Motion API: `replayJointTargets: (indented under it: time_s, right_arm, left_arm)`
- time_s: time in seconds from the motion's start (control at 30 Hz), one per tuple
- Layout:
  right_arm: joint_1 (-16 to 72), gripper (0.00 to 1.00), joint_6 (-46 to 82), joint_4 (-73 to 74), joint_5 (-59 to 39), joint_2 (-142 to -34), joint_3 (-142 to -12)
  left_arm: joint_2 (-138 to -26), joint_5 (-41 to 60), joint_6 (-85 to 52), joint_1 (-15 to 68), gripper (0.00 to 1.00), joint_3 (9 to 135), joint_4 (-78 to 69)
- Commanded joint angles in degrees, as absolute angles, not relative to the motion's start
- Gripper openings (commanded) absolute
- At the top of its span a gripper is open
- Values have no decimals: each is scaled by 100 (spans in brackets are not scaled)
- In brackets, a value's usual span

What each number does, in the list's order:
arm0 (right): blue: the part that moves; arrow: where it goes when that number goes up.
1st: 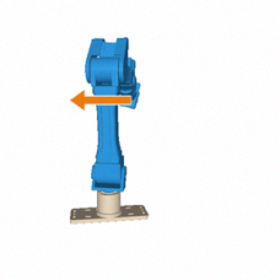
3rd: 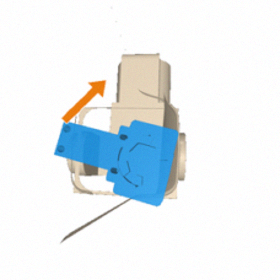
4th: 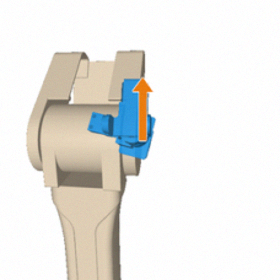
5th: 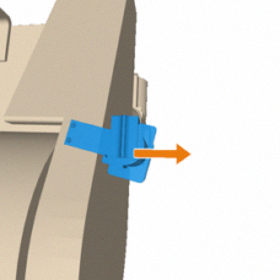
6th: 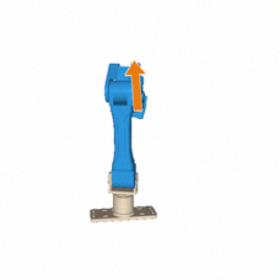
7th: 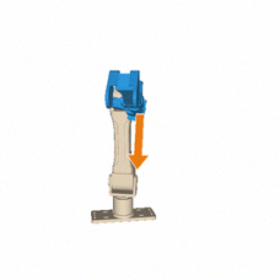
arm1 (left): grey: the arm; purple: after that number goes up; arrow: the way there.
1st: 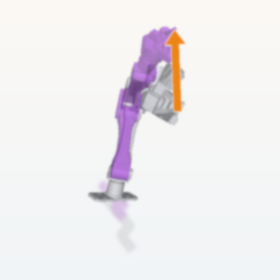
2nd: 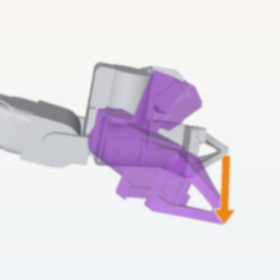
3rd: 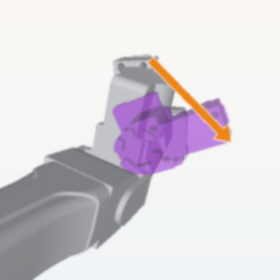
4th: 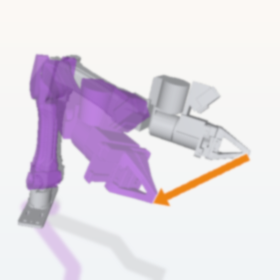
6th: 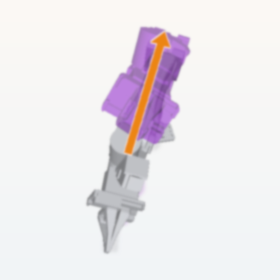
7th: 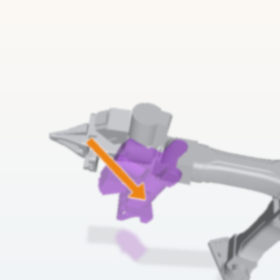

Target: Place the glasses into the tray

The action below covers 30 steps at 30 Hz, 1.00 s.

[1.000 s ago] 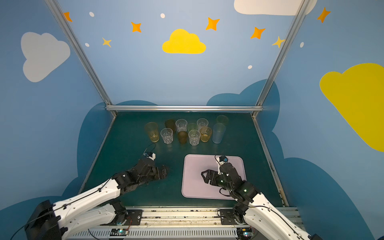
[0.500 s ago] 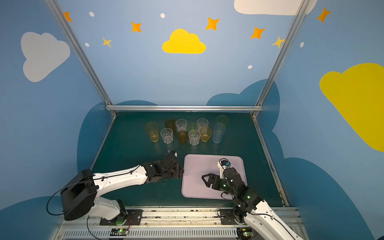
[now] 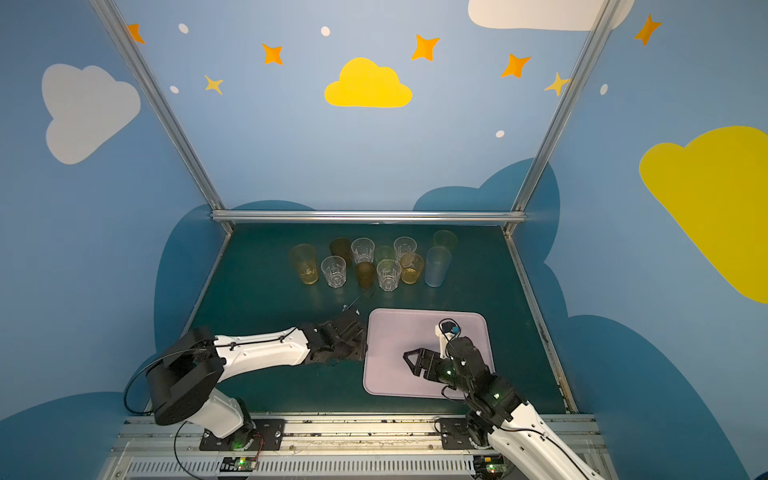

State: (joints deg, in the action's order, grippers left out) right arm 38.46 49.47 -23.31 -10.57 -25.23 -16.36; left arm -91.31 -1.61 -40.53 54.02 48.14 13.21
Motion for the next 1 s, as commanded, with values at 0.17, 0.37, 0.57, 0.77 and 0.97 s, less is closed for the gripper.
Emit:
replayJointTargets:
  time_s: [0.17, 0.37, 0.57, 0.77, 0.97]
  right_arm:
    - [3832, 88, 5002, -2444, -915, -2381, -1515]
    - [3828, 88, 5036, -2584, -794, -2165, -1457]
    - [3824, 88, 5005, -2650, -750, -2105, -1466]
    - [3819, 88, 5031, -2683, -721, -2175, -1467]
    - [3814, 88, 5045, -2683, -686, -2162, -1472]
  left_arm:
    - [-9513, -85, -4087, 5441, 36, 5051, 1339]
    - [-9676, -120, -4128, 5458, 33, 5142, 1461]
    - [-9799, -211, -4244, 5467, 27, 5114, 1567]
    - [-9726, -414, -4414, 5481, 25, 5025, 1734]
    - [-9581, -812, -4380, 5450, 21, 4904, 2078]
